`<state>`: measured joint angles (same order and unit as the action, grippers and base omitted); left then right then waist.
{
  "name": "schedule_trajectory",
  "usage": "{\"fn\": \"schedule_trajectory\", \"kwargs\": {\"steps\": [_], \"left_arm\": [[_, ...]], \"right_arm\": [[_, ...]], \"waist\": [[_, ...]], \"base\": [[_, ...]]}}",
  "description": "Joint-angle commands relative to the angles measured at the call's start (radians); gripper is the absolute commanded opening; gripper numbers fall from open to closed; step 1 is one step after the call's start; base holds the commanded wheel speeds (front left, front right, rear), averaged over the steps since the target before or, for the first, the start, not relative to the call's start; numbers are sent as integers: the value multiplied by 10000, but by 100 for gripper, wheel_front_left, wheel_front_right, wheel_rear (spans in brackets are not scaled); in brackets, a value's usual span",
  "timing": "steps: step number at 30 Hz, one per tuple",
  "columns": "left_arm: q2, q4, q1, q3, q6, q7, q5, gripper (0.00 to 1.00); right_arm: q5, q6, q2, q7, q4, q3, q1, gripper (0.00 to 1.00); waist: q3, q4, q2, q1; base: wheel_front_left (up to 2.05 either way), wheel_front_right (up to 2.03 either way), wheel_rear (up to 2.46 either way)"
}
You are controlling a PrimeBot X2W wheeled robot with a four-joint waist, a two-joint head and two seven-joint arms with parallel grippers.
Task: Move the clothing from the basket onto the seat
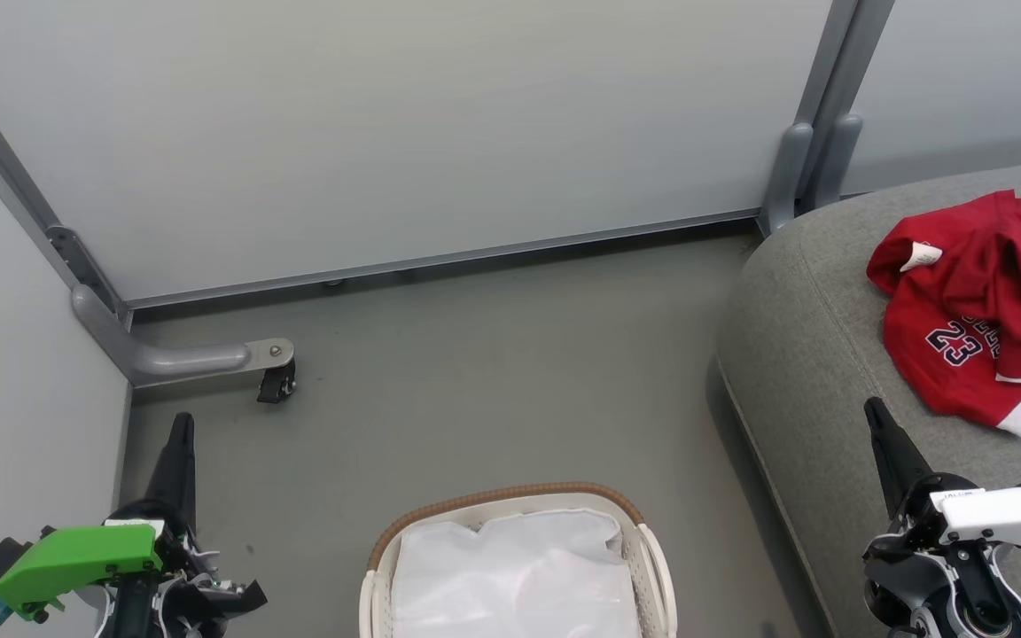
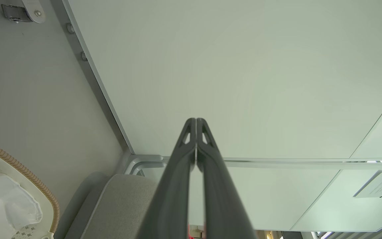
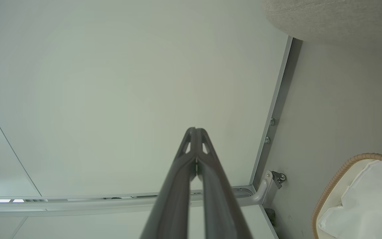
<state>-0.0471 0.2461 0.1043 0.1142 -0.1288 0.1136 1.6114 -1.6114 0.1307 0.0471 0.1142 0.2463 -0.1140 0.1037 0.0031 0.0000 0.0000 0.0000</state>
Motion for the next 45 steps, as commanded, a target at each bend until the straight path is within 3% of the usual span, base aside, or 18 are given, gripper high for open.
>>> {"fn": "schedule_trajectory", "kwargs": {"steps": [1,45], "left_arm": [[-58,-21,100,22,-48,45,28,0],[-58,-25,99,19,-49,43,30,0]], "right_arm": [[-29,0,59,34,-40,-21,87,0],[-31,0,59,32,-37,-19,85,0]], "waist": [[0,0,0,0],[0,0,0,0]], "base": [[0,0,0],[0,0,0]]}}
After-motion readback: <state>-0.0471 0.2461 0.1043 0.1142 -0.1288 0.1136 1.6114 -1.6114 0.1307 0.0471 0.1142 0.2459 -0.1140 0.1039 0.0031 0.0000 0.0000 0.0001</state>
